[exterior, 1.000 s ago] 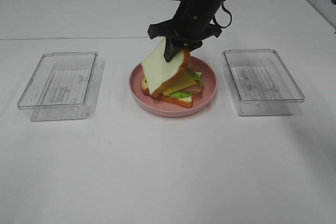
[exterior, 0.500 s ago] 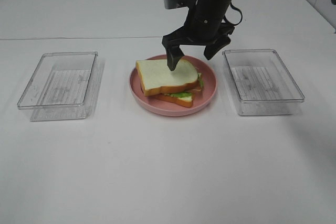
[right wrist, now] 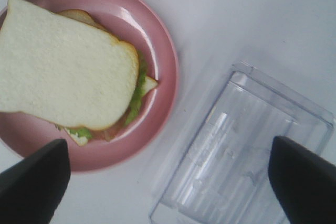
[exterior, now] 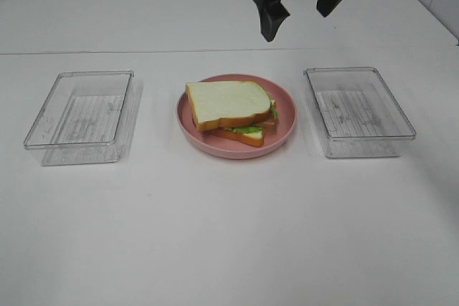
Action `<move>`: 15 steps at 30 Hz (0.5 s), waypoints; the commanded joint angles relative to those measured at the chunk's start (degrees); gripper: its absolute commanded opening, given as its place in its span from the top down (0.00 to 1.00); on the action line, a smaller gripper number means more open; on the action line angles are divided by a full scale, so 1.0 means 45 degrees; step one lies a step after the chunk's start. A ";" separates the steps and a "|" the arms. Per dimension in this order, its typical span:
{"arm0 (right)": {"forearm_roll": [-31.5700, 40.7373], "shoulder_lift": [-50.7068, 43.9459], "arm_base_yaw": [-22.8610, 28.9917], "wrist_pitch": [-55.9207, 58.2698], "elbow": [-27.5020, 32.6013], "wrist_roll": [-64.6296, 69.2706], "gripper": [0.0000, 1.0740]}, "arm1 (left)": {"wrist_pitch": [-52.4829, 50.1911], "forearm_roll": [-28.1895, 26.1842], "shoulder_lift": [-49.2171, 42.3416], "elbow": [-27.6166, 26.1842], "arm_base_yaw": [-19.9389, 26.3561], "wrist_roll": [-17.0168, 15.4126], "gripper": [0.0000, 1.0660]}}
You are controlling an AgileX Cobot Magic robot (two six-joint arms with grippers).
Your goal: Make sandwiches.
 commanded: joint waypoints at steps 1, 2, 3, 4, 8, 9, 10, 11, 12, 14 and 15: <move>-0.0357 -0.0828 -0.0013 0.1070 -0.0038 0.0025 0.07 | -0.0089 -0.0102 -0.0153 0.0025 0.0025 -0.0038 0.08; -0.0331 -0.1197 -0.0013 0.1541 -0.0038 0.0025 0.07 | -0.0089 -0.0102 -0.0153 0.0025 0.0025 -0.0038 0.08; -0.0331 -0.1197 -0.0013 0.1541 -0.0038 0.0025 0.07 | -0.0089 -0.0102 -0.0153 0.0025 0.0025 -0.0038 0.08; -0.0331 -0.1375 -0.0013 0.1808 -0.0038 0.0051 0.07 | -0.0089 -0.0102 -0.0153 0.0025 0.0025 -0.0038 0.08; -0.0216 -0.2037 -0.0013 0.2241 0.0127 0.0357 0.07 | -0.0089 -0.0102 -0.0153 0.0025 0.0025 -0.0038 0.08; -0.0140 -0.2305 -0.0013 0.2241 0.0318 0.0484 0.07 | -0.0089 -0.0102 -0.0153 0.0025 0.0025 -0.0038 0.08; 0.0000 -0.2852 -0.0013 0.2241 0.0726 0.0484 0.07 | -0.0089 -0.0102 -0.0153 0.0025 0.0025 -0.0038 0.08; 0.0000 -0.2852 -0.0013 0.2241 0.0726 0.0484 0.07 | -0.0089 -0.0102 -0.0153 0.0025 0.0025 -0.0038 0.08; 0.0038 -0.3119 -0.0013 0.2241 0.0980 0.0497 0.07 | -0.0089 -0.0102 -0.0153 0.0025 0.0025 -0.0038 0.08; 0.0038 -0.3680 -0.0013 0.2241 0.1579 0.0649 0.07 | -0.0089 -0.0102 -0.0153 0.0025 0.0025 -0.0038 0.08; 0.0038 -0.3947 -0.0013 0.2241 0.1961 0.0649 0.07 | -0.0089 -0.0102 -0.0153 0.0025 0.0025 -0.0038 0.08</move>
